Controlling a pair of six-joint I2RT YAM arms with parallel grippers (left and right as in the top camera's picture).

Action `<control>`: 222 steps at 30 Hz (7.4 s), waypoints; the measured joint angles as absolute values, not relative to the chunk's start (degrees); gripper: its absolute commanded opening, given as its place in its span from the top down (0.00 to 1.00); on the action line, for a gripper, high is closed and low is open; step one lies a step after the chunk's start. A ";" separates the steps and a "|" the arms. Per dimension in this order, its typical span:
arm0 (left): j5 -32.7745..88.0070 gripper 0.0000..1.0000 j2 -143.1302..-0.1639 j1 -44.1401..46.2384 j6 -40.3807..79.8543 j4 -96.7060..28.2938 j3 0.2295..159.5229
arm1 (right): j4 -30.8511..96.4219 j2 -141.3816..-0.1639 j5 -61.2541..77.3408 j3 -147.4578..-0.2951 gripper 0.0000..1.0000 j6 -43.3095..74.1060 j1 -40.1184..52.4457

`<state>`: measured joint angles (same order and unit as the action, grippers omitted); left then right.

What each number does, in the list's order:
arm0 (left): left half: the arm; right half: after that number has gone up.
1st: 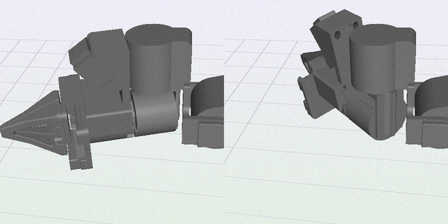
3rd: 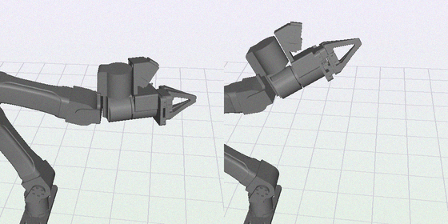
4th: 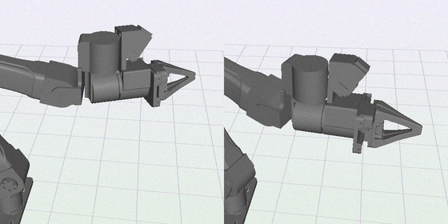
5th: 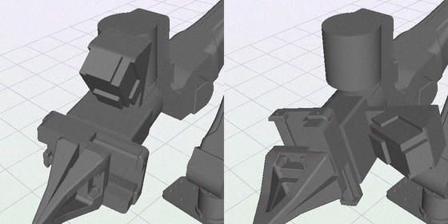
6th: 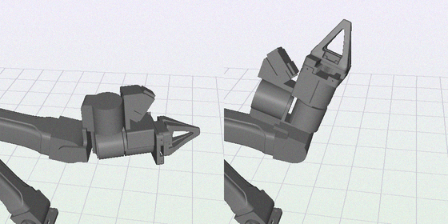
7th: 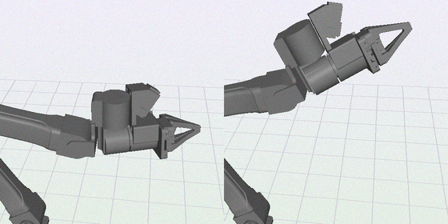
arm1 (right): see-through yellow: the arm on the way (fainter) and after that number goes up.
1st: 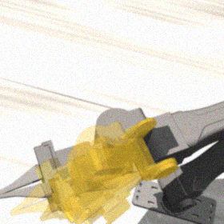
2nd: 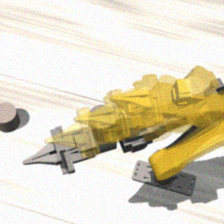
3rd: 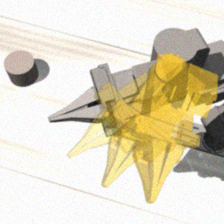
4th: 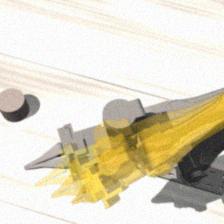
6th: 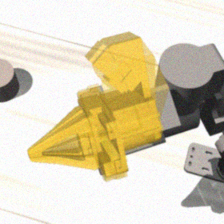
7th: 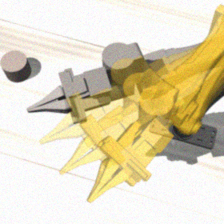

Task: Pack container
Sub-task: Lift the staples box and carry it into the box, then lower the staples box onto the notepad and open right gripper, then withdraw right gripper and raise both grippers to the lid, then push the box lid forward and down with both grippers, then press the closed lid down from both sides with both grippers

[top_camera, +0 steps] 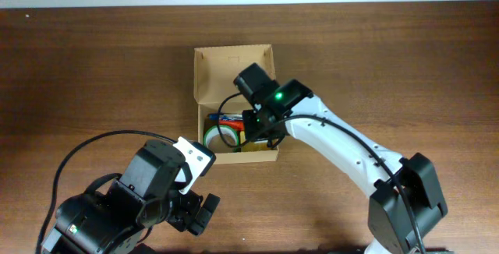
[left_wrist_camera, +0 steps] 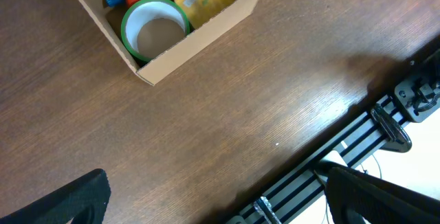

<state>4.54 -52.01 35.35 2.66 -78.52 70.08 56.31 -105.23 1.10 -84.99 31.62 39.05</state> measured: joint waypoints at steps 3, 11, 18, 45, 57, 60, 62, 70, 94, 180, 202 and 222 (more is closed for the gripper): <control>4.54 0.01 -52.01 35.35 2.66 -78.52 70.08 | 56.07 -105.23 -0.03 -84.99 0.83 33.06 39.68; 4.54 0.00 -52.01 35.35 2.66 -78.52 70.08 | 55.88 -105.23 -2.39 -84.99 0.83 35.77 39.79; 4.54 0.00 -52.01 35.35 2.66 -78.52 70.08 | 55.96 -105.23 -3.25 -84.99 0.66 36.71 39.79; 4.54 0.00 -52.01 35.35 2.66 -78.52 70.08 | 58.65 -105.23 2.11 -84.99 0.65 36.97 39.79; 4.54 0.00 -52.01 35.35 2.66 -78.52 70.08 | 64.60 -97.89 4.21 -86.39 0.76 34.72 39.81; 4.54 0.00 -52.01 35.35 2.66 -78.28 70.08 | 66.35 -94.21 4.21 -86.76 0.96 32.73 39.81; 4.51 0.00 -52.01 35.35 2.66 -77.01 70.08 | 67.22 -92.55 4.38 -86.91 0.96 31.44 39.81; 4.51 0.00 -52.01 35.35 2.66 -74.52 70.08 | 68.99 -91.44 4.40 -87.00 0.96 27.29 39.79; 2.35 0.82 -62.46 16.62 5.28 -59.18 70.08 | 66.92 -91.44 9.26 -87.00 0.96 16.01 21.54; 42.57 0.98 -94.52 1.32 12.93 -34.11 79.94 | 30.26 -118.02 76.49 -87.44 0.96 12.95 8.12; 30.76 0.98 -92.36 5.32 5.34 -56.82 80.05 | 69.76 -106.37 46.04 -87.64 0.96 -9.21 13.61; 26.02 0.98 -78.02 11.94 3.90 -55.99 69.97 | 63.22 -84.47 38.65 -71.07 0.96 -8.03 13.61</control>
<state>26.02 -78.02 11.94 3.90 -55.99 69.97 63.22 -84.47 38.65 -71.07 -8.03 13.61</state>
